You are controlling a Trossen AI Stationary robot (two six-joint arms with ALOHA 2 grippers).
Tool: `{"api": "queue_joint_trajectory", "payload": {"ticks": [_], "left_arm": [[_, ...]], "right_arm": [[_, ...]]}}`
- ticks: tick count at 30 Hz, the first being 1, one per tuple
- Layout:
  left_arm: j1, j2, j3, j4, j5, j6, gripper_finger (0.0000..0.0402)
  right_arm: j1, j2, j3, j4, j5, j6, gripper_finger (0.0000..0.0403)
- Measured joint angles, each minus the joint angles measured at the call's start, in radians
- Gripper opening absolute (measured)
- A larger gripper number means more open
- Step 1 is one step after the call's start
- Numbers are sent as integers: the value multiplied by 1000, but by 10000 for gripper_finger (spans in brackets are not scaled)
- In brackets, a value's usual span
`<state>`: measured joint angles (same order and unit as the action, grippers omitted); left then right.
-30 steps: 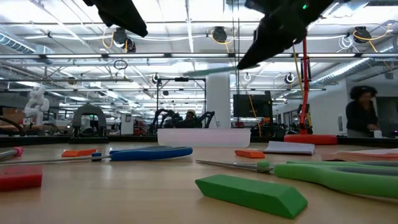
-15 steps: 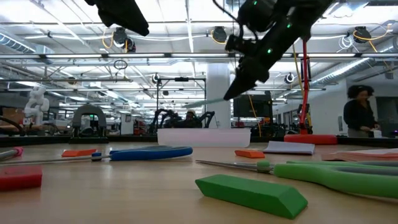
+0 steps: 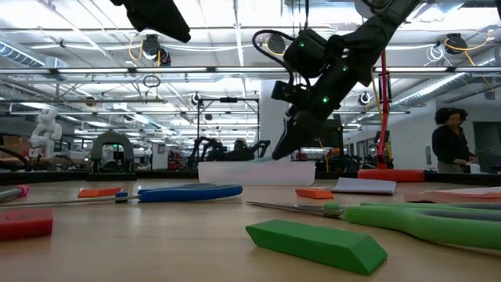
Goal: Pack school essentials
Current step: Put the blue pen into the supply box
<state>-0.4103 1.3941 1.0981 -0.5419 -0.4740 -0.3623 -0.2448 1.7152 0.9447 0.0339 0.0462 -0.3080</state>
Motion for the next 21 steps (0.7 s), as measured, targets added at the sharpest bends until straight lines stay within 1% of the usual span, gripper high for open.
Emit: {"api": "queue_joint_trajectory", "payload": {"ticks": [5,9,14,17,21], "left_arm": [[1,0,0,1,0,13,97],[1,0,0,1,0,20,97],[1,0,0,1,0,20,97],[1,0,0,1,0,20,97],[1,0,0,1,0,20,97]], "right_arm": [[4,4,0,-1,-2,5,29],[4,4,0,-11,-51,9,29],[4,4,0,-12,-52,19,30],[4,4,0,-12,-52,19,38],[4,4,0,-7,-51,19,63]]}}
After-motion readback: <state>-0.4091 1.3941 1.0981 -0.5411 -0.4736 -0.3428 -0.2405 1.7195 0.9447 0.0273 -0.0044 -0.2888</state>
